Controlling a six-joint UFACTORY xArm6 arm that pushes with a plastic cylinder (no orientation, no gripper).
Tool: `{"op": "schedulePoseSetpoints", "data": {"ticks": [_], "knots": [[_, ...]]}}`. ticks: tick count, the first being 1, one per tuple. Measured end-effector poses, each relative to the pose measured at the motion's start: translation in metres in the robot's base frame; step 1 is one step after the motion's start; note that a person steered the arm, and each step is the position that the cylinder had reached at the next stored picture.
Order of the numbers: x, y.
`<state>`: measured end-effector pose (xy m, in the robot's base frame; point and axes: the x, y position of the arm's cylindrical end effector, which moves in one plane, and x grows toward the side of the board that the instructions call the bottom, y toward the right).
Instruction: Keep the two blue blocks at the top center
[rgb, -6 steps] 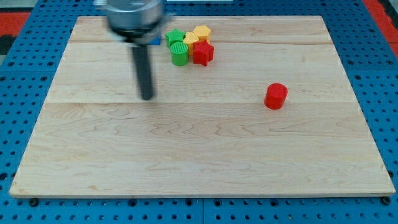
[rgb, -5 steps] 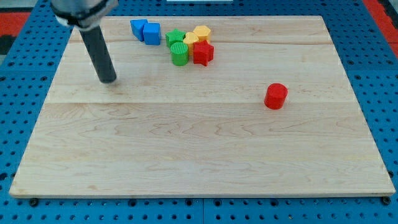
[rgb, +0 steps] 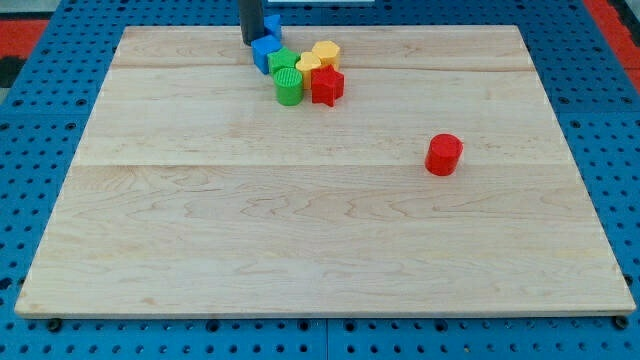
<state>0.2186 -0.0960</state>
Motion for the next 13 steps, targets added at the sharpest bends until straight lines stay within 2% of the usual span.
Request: {"op": "schedulePoseSetpoints", "data": {"ticks": [1,2,4,5,6,8,11,12,13], "knots": [[0.006,-0.035],[0.034,-0.061],[0.038,0.014],[0.038,0.023],[0.038,-0.020],[-0.008,-0.034],[-0.005,0.042],[-0.004,0.036],[-0.011,-0.038]]}}
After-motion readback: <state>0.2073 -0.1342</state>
